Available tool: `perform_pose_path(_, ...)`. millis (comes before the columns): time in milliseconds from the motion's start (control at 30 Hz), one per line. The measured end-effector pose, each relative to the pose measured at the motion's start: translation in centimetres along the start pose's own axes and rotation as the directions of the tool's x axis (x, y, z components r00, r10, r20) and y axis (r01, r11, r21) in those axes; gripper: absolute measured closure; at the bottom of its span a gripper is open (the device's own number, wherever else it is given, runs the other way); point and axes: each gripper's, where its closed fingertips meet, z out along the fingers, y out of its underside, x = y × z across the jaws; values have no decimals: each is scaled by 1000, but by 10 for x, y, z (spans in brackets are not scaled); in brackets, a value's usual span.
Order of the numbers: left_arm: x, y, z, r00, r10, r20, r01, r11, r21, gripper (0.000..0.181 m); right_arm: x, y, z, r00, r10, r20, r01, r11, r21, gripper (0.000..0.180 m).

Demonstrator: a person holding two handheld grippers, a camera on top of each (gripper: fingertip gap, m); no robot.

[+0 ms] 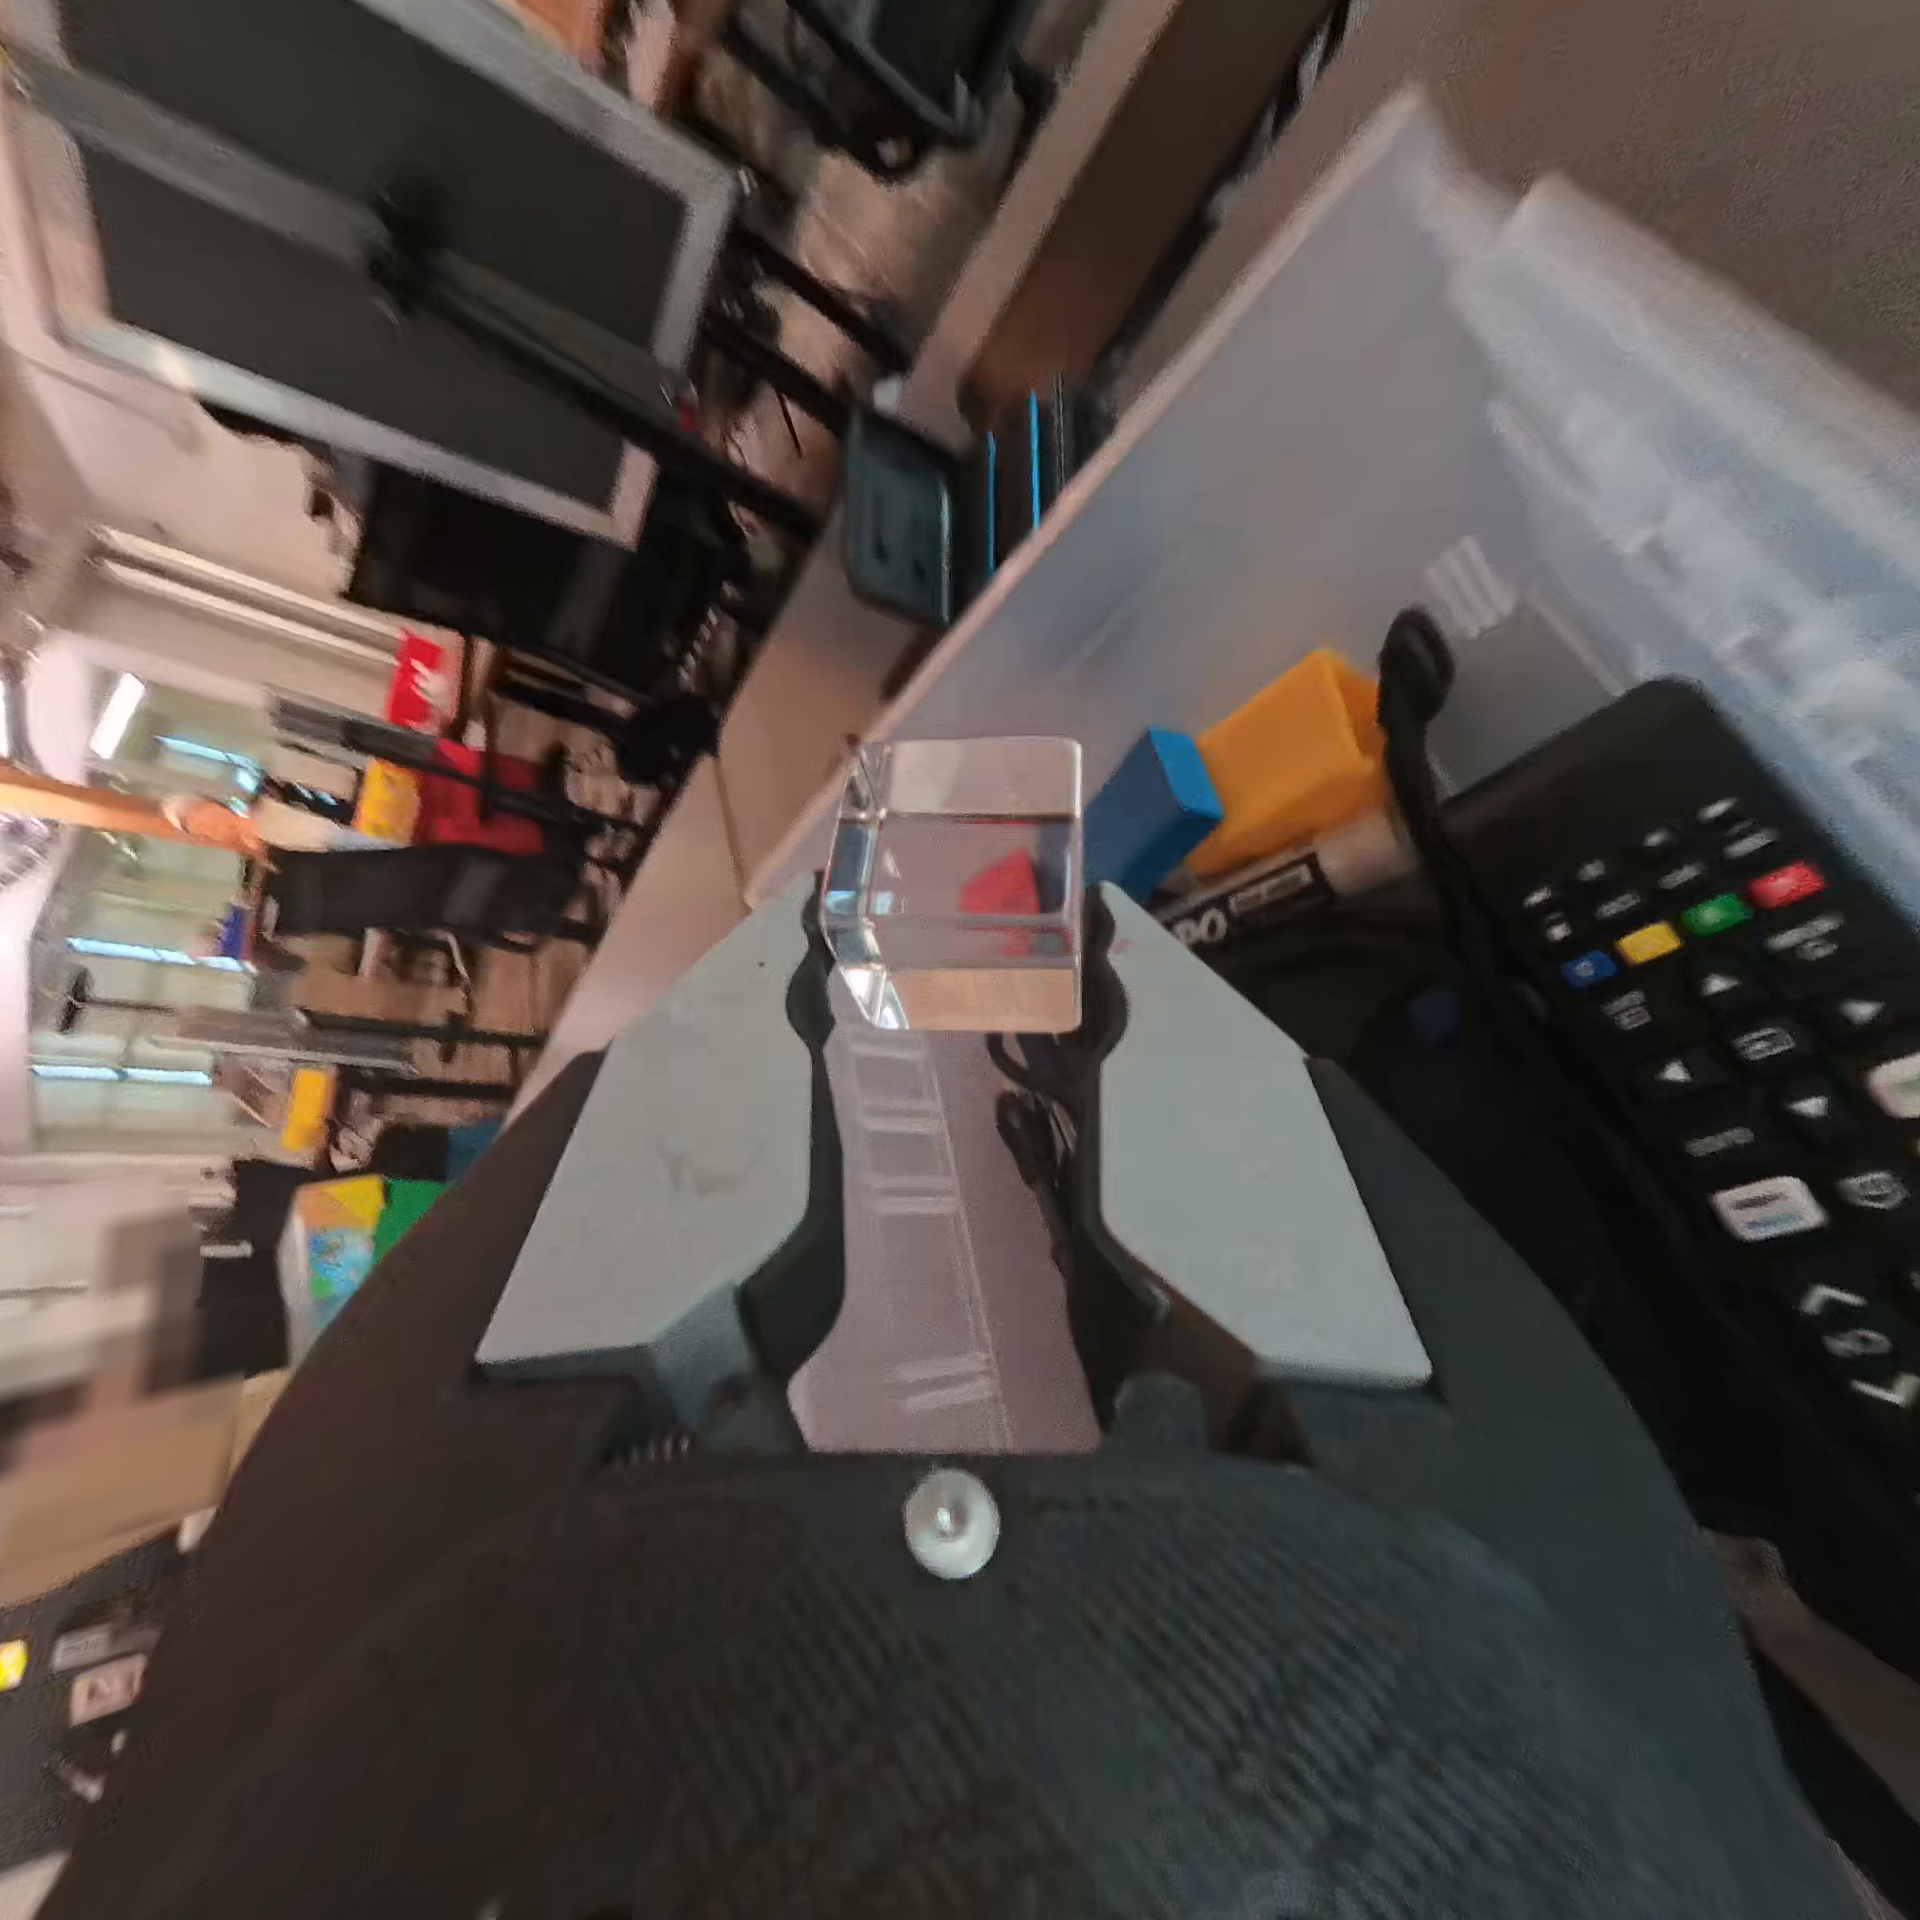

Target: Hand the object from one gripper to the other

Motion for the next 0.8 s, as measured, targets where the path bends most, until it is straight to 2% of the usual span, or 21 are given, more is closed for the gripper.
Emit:
perform_pose_path(100,5,-43,-29,1000,27,-3,-27,992,122,136,-12,-14,-9,992,26,124,-36,996,82,117)
perform_pose_path(233,46,-107,-77,994,24,-108,10,952,306,136,-13,-28,-24,964,84,253,-125,981,150,114)
perform_pose_path(333,96,-151,-111,975,17,-220,85,892,444,136,-18,-39,-41,898,145,415,-240,953,187,103)
perform_pose_path(433,144,-182,-120,959,21,-284,134,846,516,136,-17,-52,-60,823,169,542,-347,905,245,92)
perform_pose_path(600,198,-207,-90,929,-15,-369,215,835,506,136,15,-50,-68,879,174,444,-335,888,314,98)
perform_pose_path(800,209,-232,-69,945,-2,-326,194,808,556,136,29,-48,-67,895,186,405,-333,883,330,105)
